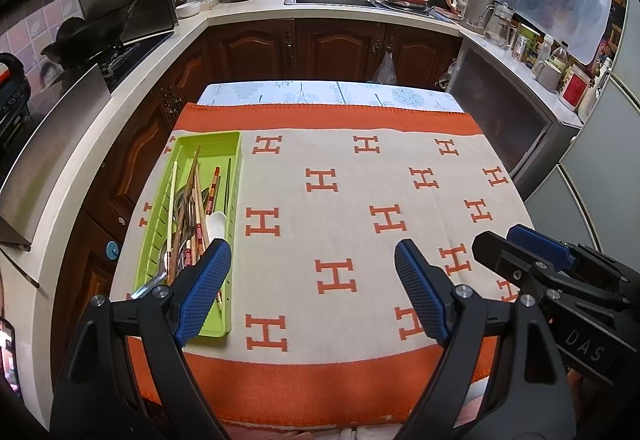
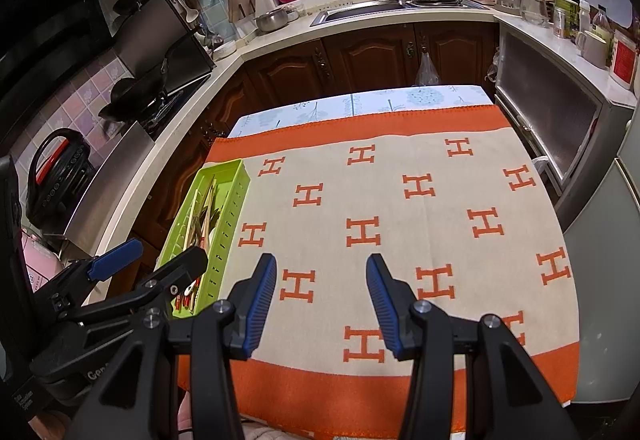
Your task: Organize utensils
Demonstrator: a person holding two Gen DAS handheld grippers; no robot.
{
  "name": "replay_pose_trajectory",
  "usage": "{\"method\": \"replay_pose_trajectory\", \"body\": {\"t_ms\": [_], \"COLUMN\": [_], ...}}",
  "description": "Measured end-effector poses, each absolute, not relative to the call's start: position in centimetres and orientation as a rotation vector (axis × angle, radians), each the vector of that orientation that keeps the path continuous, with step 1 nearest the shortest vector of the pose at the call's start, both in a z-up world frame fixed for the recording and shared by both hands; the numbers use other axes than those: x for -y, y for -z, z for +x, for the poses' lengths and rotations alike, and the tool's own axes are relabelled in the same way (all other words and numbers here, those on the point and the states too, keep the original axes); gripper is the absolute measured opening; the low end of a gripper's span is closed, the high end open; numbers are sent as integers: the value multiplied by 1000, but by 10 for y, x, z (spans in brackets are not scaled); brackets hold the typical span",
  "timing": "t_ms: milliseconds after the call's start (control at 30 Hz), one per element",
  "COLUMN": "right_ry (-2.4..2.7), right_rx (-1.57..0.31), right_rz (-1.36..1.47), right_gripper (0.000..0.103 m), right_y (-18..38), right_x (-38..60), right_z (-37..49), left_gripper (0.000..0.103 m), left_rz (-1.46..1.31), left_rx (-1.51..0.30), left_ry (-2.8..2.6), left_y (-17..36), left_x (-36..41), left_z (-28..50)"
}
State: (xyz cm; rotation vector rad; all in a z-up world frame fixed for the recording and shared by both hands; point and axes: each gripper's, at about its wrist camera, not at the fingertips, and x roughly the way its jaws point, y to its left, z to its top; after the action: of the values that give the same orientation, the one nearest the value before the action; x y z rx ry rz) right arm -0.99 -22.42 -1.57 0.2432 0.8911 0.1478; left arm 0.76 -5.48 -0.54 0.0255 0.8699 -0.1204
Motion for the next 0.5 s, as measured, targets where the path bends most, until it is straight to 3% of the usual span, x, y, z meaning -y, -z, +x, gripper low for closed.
{"method": "replay_pose_trajectory", "body": {"t_ms": [500], "right_ry": [-150], "right_rx": [-894], "right_rz": [249], "right_gripper": [47], "right_y": [17], "right_x": [224], "right_z": [-11], "left_gripper": [82], "left_rz": [22], "left_rx": [-880], "left_ry": [121], "left_y": [13], "left_x": [59], "left_z": [4]}}
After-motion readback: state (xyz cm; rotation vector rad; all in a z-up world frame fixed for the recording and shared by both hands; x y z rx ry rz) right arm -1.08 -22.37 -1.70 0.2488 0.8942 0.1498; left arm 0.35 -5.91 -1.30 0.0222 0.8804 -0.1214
